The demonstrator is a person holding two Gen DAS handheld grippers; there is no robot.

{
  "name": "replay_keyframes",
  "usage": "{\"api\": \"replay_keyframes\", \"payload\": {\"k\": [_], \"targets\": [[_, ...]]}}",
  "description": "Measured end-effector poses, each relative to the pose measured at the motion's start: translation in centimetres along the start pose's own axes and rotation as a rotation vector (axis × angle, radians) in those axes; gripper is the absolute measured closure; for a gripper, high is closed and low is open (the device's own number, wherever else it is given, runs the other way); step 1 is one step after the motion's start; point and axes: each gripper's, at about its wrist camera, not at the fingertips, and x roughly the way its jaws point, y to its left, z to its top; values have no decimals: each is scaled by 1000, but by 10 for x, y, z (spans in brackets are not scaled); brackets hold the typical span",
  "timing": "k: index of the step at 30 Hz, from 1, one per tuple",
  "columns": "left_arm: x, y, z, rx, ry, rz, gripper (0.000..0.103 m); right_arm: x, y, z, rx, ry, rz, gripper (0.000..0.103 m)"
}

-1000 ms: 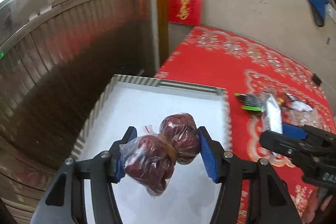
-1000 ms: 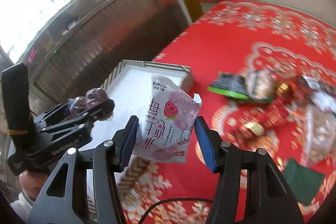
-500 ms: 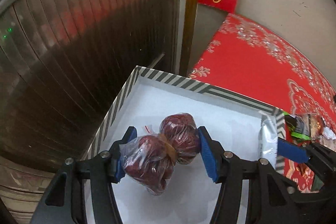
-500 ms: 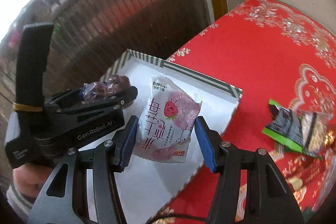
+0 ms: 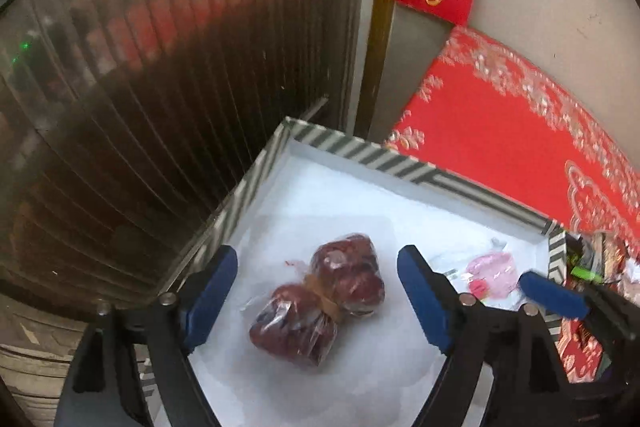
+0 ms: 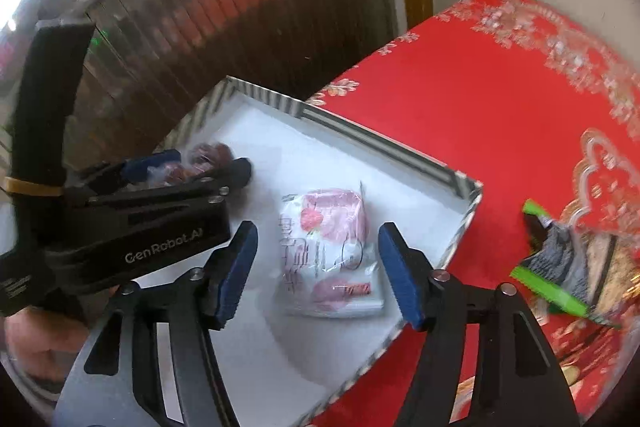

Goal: Organize snacks
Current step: 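Grasp the green-and-black packet with the left gripper while the right gripper grasps the clear cookie packet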

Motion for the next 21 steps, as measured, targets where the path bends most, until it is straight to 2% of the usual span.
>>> {"api": "replay_keyframes", "payload": {"k": [2,6,10,15,17,19,21], "targets": [[-7,2,0,-7,-18,6,16,-8,-3,-3,37,-22,74,39],[-23,-4,-4,25,-40,-10,15,-41,-15,-12,68,-116,78,39],[-40,-19,-8,58,-59,-51,13,-79,-54,-14,124,-189,54,39],[-57,-46,-13,104,-77,-96,12,-86,-116,-10,222,-164,12,39],[-59,-58,-13,124,-77,-104,11,-80,-130,-9,250,-156,6,39],[-59,-69,-12,139,-78,-101,11,-71,-140,-4,266,-147,41,39],[-59,-81,-10,150,-76,-105,11,-70,-144,-1,270,-148,-5,39]]}}
